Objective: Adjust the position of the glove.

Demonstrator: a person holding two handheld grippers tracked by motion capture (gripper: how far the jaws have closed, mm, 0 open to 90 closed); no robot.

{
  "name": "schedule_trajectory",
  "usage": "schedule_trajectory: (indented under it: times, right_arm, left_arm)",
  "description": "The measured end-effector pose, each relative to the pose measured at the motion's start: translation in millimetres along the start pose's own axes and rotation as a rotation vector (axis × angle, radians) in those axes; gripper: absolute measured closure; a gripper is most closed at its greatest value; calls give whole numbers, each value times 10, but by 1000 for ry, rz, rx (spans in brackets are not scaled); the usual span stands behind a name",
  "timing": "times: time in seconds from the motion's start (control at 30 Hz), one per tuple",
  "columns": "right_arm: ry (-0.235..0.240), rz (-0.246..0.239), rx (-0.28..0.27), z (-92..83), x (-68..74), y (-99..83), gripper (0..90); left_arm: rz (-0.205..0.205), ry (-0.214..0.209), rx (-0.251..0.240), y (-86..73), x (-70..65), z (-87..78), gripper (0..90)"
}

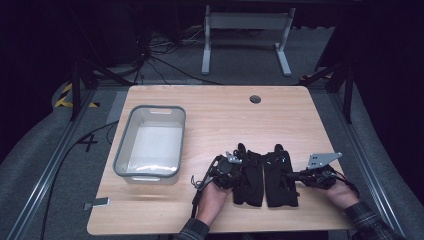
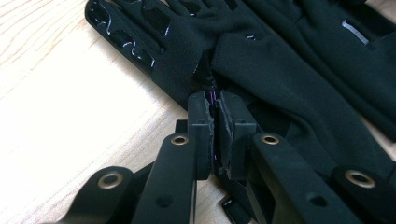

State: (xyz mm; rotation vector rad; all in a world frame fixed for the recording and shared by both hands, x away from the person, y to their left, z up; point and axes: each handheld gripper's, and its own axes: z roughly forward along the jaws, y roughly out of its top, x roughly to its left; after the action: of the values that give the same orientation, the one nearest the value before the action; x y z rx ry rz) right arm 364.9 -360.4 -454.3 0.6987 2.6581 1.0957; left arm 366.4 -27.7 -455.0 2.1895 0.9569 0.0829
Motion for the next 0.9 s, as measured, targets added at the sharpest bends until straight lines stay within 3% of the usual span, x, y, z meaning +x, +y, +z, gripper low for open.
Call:
schedule_trajectory:
  times: [0.47, 0.9]
  right_arm:
    - [2, -13, 9, 106, 46, 114, 899]
    - [-6, -14, 5, 170, 40, 174, 900]
  left_arm:
    - [-29, -16, -94, 65, 33, -242, 841]
    - [-65, -72, -101, 101, 53, -278, 836]
